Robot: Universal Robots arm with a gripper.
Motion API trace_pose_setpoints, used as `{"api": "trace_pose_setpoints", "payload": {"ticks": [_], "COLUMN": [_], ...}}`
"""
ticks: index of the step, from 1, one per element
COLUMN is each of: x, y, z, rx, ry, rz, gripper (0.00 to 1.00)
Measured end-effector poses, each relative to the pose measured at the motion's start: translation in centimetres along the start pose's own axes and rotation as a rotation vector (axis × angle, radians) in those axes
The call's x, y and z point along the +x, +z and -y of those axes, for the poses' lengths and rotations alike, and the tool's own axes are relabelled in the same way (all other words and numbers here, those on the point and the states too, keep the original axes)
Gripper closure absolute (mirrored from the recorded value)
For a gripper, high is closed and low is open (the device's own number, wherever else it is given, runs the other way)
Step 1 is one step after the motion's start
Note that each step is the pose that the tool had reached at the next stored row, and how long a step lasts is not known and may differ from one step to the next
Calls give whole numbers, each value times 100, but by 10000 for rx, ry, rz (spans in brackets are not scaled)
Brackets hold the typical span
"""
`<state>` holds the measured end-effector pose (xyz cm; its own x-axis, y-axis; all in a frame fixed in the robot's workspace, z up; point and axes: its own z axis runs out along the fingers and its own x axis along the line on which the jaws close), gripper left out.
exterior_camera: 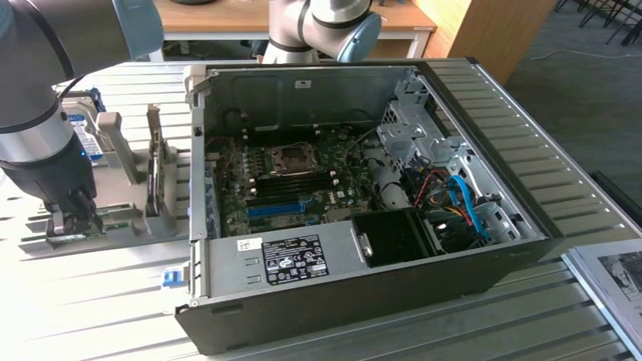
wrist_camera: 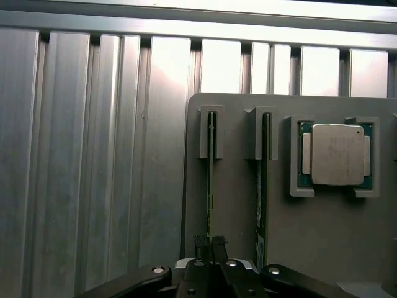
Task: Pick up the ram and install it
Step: 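Pick up the ram and move it above insertion slot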
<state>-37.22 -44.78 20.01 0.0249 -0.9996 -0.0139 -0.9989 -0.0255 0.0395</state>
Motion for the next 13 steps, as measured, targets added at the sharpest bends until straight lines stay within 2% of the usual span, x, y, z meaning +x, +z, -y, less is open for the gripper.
{"api": "trace_pose_setpoints", "payload": {"ticks": [13], "x": [-1], "y": [-63], "z": [-1], "rx": [0], "ry": [1], "rz": [0], "gripper": [88]}}
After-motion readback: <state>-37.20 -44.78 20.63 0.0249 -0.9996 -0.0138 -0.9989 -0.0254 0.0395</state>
